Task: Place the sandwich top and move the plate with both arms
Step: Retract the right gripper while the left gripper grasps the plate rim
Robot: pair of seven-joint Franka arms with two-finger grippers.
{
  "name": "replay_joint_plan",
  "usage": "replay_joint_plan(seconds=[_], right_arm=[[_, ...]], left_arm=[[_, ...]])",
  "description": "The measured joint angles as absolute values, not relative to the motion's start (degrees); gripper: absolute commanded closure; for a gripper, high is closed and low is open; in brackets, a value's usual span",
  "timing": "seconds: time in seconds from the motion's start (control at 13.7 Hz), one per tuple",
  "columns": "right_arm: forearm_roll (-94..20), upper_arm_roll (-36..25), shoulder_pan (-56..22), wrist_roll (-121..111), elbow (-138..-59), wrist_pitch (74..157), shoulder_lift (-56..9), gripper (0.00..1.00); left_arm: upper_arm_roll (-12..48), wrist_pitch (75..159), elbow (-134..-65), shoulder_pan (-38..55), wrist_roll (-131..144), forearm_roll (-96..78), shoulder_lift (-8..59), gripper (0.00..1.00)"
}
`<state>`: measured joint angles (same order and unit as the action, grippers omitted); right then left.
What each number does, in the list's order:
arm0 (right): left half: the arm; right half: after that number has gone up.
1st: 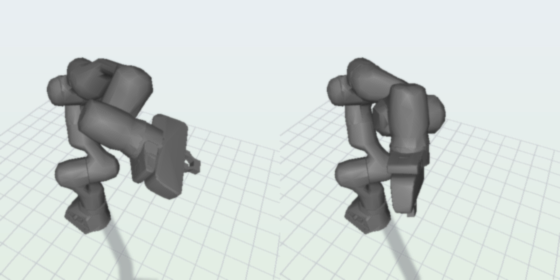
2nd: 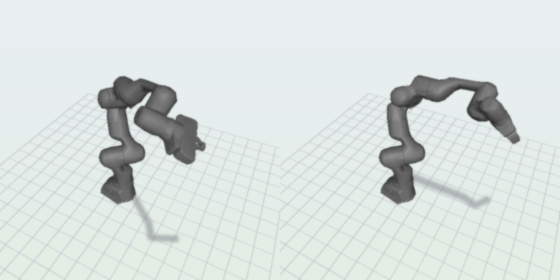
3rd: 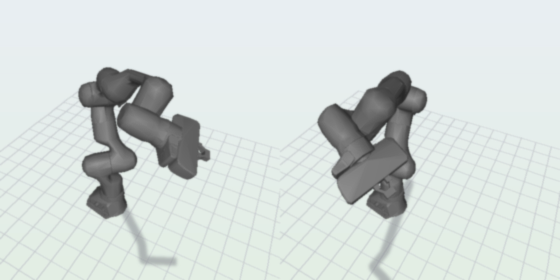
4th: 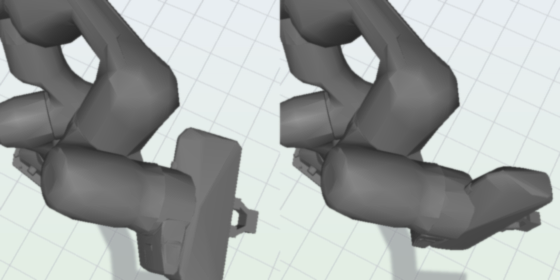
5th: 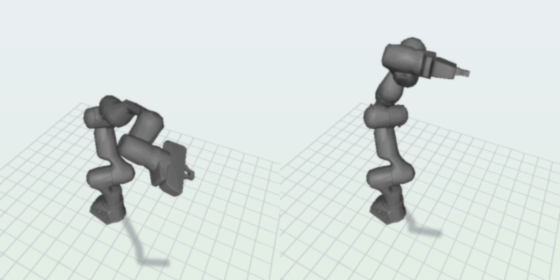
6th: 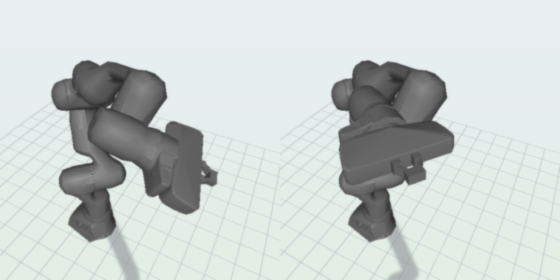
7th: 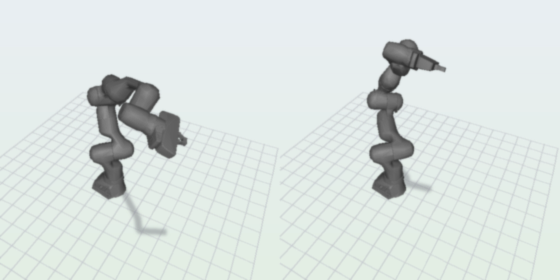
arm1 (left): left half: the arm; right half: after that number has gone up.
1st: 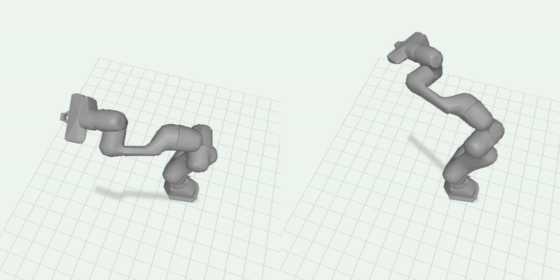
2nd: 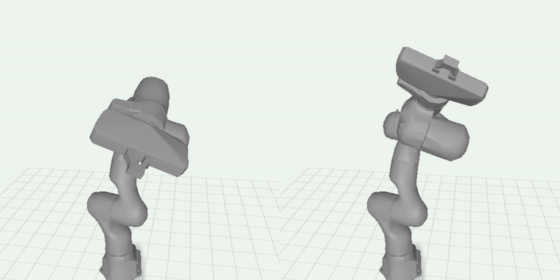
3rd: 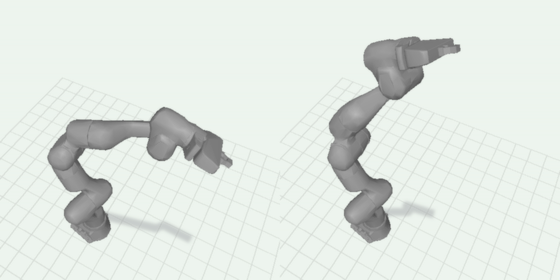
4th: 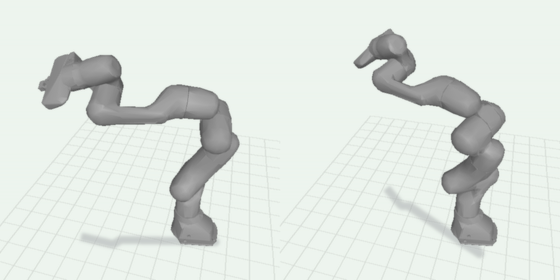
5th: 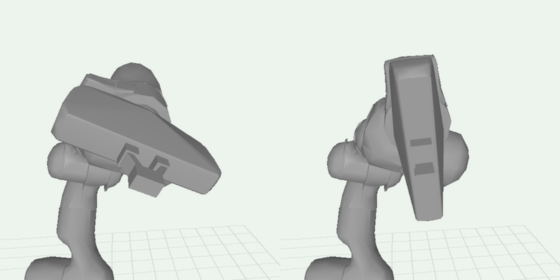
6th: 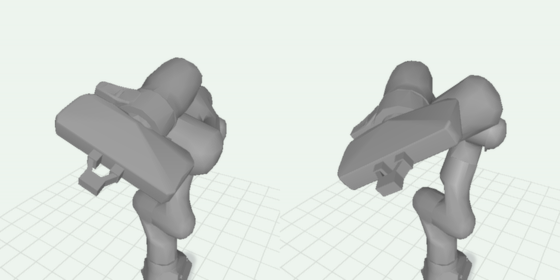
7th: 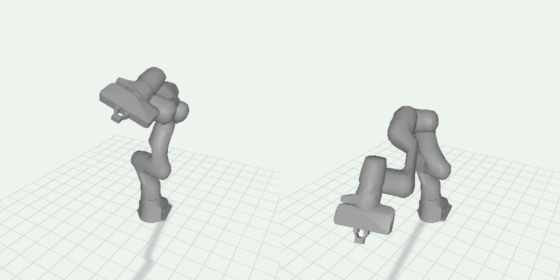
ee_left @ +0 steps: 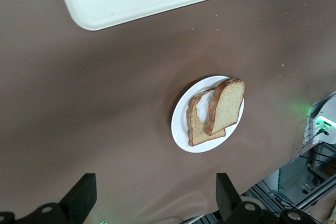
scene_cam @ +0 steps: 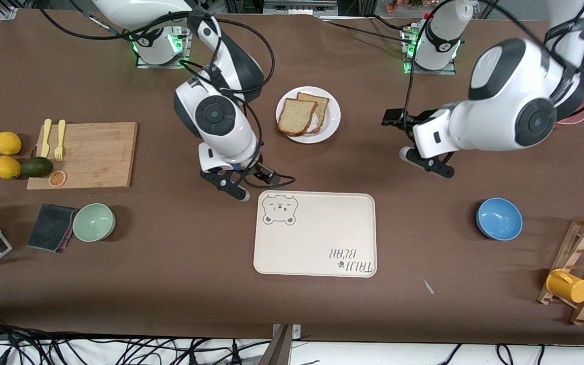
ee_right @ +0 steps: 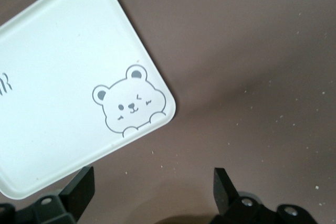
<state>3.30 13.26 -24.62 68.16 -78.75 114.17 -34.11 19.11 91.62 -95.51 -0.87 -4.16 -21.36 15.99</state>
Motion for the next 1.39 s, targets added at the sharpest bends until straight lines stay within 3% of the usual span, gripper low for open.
replay_joint_plan(seconds=[0.22, 0.51, 0.73, 1.02, 1.17, 1.32, 1.39], right_arm=[[3.97, 11.95, -23.44, 60.76, -79.40, 112.52, -30.61, 0.00], [5.11, 11.60, -20.25, 50.70, -81.00, 108.40, -26.56, 0.00], [5.17, 11.09, -16.39, 42.11, -81.61, 104.93, -22.88, 0.00], [5.16, 10.85, -9.43, 29.83, -86.29, 103.65, -16.04, 0.00], [4.99, 9.58, -8.09, 26.49, -87.92, 98.88, -12.88, 0.00], [4.06, 6.98, -7.98, 21.83, -88.06, 96.05, -10.86, 0.00], [3.67, 6.02, -7.53, 20.36, -88.13, 95.09, -9.91, 0.00]], left_arm=[[19.19, 101.90, -103.94, -0.67, -13.67, -27.50, 19.05, 0.00], [19.23, 107.53, -108.48, -0.64, -21.86, -37.22, 26.95, 0.02], [19.87, 111.11, -116.15, -0.61, -33.09, -47.24, 27.75, 0.01], [22.83, 118.83, -122.16, 0.81, -36.55, -48.30, 27.54, 0.06], [23.00, 120.25, -123.67, 2.21, -37.52, -48.44, 27.54, 0.18], [22.96, 120.50, -125.16, 2.31, -41.33, -48.59, 27.64, 0.39], [22.92, 120.68, -125.86, 2.28, -43.25, -48.76, 27.76, 0.39]])
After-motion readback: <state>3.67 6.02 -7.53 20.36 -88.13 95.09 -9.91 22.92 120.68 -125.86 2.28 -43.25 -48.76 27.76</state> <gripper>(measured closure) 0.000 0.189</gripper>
